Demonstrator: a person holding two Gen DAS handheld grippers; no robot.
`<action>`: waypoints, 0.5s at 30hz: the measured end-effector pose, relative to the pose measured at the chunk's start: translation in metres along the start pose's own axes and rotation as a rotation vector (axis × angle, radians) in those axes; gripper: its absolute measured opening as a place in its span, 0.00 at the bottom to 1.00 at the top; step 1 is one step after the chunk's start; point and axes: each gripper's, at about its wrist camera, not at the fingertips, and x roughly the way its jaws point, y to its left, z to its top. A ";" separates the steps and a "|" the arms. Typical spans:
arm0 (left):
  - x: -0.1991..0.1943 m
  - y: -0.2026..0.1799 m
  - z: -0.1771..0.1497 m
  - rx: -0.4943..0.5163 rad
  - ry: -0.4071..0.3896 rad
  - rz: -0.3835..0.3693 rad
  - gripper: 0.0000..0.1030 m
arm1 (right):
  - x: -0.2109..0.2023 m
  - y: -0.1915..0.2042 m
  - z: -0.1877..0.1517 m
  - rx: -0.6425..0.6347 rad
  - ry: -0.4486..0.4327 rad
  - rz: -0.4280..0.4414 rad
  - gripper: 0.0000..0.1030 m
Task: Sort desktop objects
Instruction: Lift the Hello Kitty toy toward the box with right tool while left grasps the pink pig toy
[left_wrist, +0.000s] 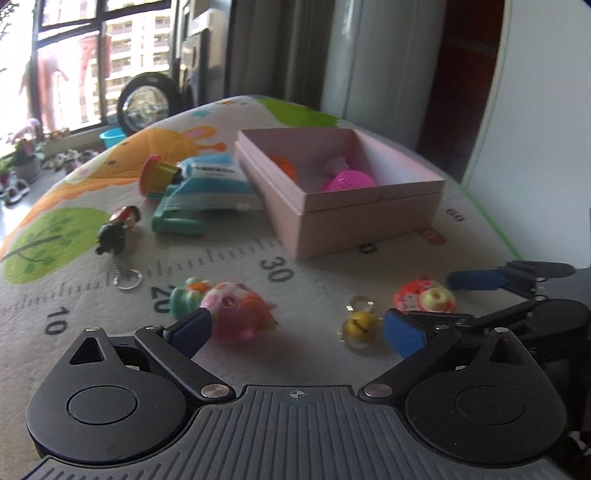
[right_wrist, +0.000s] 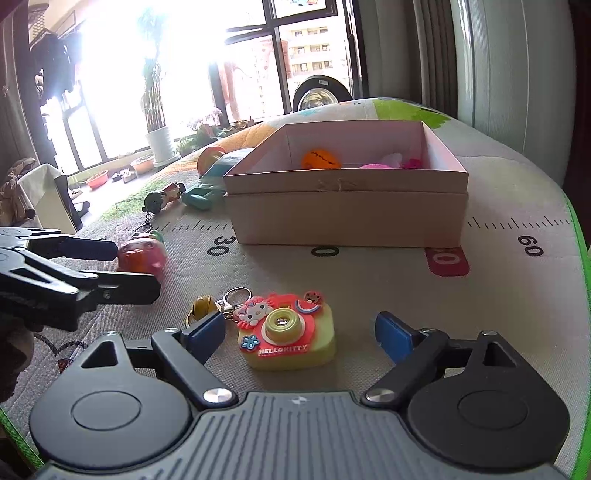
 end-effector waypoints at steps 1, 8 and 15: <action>-0.003 -0.003 0.000 0.020 -0.018 -0.002 0.99 | 0.000 0.000 0.000 0.001 0.000 -0.001 0.86; 0.023 0.005 0.006 0.025 0.053 0.270 0.99 | 0.000 0.000 0.000 0.002 -0.003 0.002 0.87; 0.042 0.013 0.011 -0.042 0.067 0.295 0.79 | 0.000 0.012 0.000 -0.087 0.005 0.008 0.85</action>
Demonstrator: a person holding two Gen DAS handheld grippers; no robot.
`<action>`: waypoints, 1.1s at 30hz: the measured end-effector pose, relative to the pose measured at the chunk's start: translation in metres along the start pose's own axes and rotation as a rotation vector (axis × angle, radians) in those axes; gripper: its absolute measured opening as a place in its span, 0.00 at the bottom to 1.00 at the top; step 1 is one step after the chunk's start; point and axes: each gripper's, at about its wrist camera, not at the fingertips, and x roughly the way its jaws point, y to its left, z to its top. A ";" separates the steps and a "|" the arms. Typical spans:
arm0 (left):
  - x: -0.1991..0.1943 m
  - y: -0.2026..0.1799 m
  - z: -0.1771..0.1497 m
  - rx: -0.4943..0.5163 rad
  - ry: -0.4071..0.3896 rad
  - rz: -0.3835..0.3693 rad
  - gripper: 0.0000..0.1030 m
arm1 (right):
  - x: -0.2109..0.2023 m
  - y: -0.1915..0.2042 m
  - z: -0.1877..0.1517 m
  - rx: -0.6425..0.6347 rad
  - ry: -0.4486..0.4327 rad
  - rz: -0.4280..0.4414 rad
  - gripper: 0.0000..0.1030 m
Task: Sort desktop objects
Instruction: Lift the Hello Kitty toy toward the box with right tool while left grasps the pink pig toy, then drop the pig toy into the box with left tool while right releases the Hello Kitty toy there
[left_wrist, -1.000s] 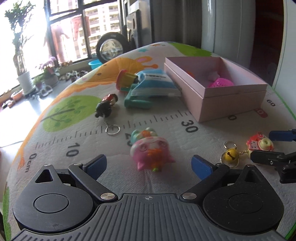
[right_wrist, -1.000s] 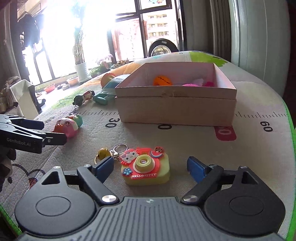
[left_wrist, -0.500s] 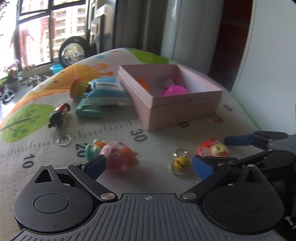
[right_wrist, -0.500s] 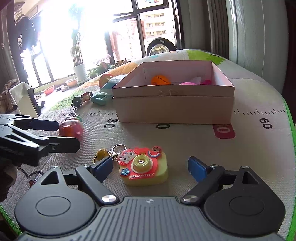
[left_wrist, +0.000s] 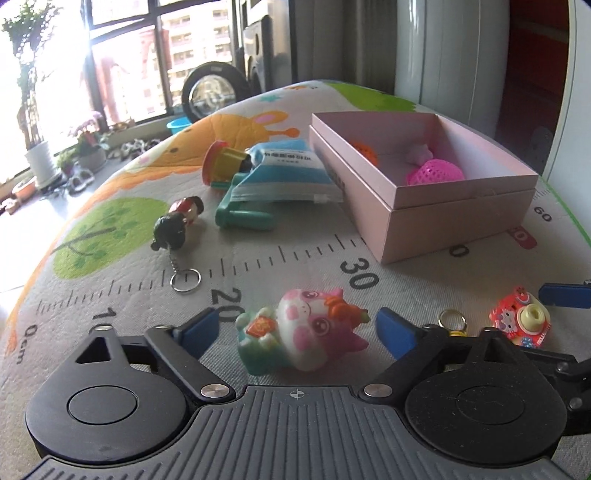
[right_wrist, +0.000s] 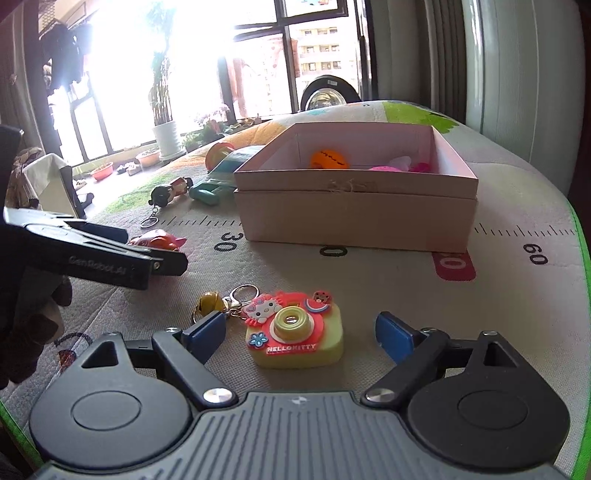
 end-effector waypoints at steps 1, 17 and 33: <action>0.001 0.000 0.000 0.002 0.004 0.000 0.76 | 0.000 0.003 0.000 -0.031 0.005 0.000 0.82; -0.053 0.001 -0.023 0.037 -0.071 -0.013 0.73 | -0.024 0.004 0.030 -0.115 0.042 0.063 0.54; -0.034 -0.050 0.112 0.172 -0.381 -0.086 0.76 | -0.068 -0.055 0.183 -0.035 -0.274 -0.067 0.54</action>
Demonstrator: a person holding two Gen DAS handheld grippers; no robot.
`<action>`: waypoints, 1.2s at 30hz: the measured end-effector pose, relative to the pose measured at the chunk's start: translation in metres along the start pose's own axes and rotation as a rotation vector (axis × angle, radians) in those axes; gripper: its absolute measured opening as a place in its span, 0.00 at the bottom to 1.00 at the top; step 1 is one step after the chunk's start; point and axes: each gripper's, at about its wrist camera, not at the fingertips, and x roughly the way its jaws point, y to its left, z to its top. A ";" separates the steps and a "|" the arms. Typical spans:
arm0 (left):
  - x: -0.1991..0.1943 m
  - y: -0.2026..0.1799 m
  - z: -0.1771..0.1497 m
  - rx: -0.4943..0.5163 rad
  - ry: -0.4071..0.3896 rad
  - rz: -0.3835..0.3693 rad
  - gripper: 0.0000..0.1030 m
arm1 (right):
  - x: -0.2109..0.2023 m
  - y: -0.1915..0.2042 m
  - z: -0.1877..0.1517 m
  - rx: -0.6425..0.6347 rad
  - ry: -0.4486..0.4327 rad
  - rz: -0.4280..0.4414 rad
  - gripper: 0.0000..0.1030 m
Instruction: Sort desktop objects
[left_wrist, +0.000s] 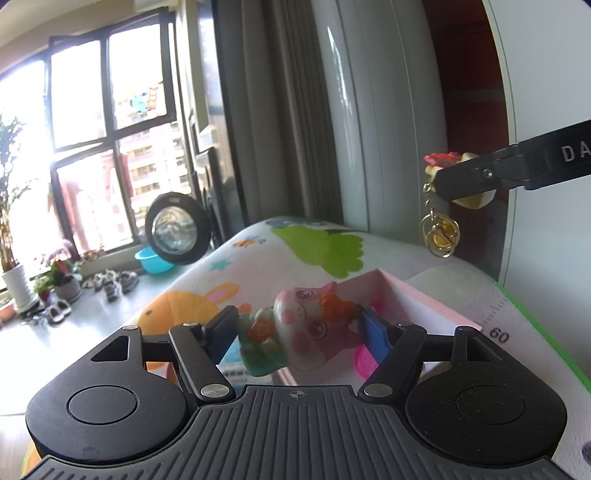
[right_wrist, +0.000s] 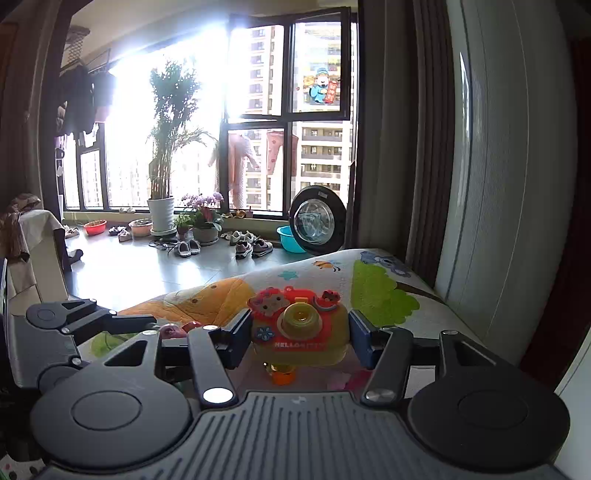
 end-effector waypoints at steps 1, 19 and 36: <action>0.010 0.000 0.001 -0.003 0.001 -0.012 0.83 | 0.013 -0.003 0.003 0.011 0.019 -0.001 0.54; -0.025 0.106 -0.142 -0.227 0.253 0.254 0.97 | 0.150 0.085 0.006 0.024 0.310 0.144 0.82; -0.046 0.125 -0.155 -0.379 0.184 0.189 0.99 | 0.324 0.150 -0.032 -0.082 0.606 -0.043 0.42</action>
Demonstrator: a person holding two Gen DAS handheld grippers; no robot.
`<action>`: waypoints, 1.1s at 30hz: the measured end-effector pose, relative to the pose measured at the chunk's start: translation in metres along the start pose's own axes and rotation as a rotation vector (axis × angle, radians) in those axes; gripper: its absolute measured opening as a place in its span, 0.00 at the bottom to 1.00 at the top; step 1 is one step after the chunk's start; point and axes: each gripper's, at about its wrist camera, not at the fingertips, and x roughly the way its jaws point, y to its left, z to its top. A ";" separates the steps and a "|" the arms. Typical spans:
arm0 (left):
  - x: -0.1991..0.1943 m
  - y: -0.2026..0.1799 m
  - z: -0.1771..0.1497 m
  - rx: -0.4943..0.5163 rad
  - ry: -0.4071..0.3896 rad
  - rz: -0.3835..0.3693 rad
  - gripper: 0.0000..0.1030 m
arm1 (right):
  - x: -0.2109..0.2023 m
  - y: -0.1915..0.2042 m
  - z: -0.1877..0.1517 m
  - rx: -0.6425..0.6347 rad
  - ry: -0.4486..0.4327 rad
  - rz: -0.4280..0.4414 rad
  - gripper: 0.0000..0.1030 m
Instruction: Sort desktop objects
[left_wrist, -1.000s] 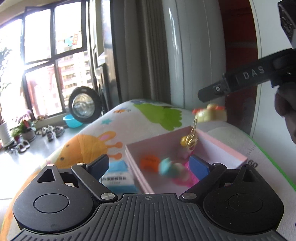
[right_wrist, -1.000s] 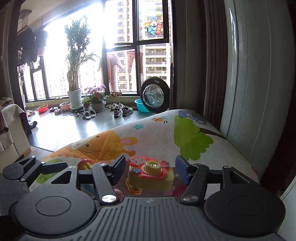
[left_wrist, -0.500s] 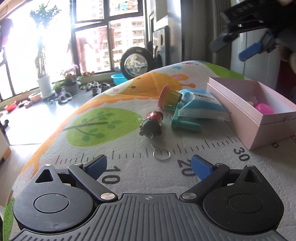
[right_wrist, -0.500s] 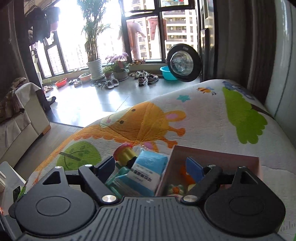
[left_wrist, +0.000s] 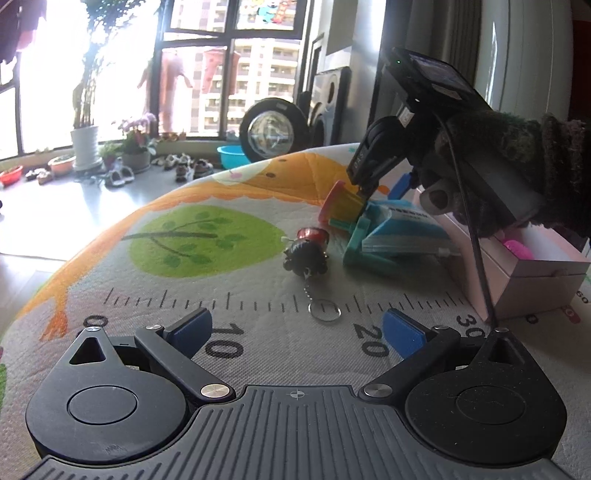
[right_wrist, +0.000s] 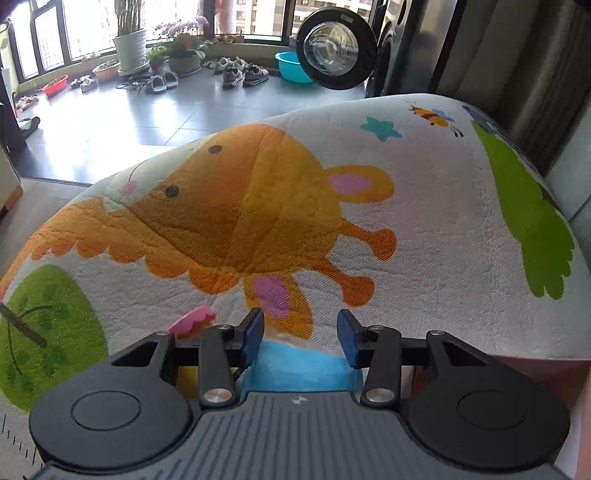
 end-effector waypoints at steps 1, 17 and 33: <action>0.000 -0.001 0.000 0.005 -0.001 0.001 0.99 | -0.006 0.001 -0.008 -0.010 0.013 0.023 0.42; -0.014 -0.012 -0.011 0.056 0.027 0.010 0.99 | -0.147 0.018 -0.180 -0.277 -0.102 0.238 0.73; -0.011 -0.033 -0.013 0.139 0.090 0.037 0.99 | -0.162 -0.160 -0.206 0.291 -0.374 -0.020 0.88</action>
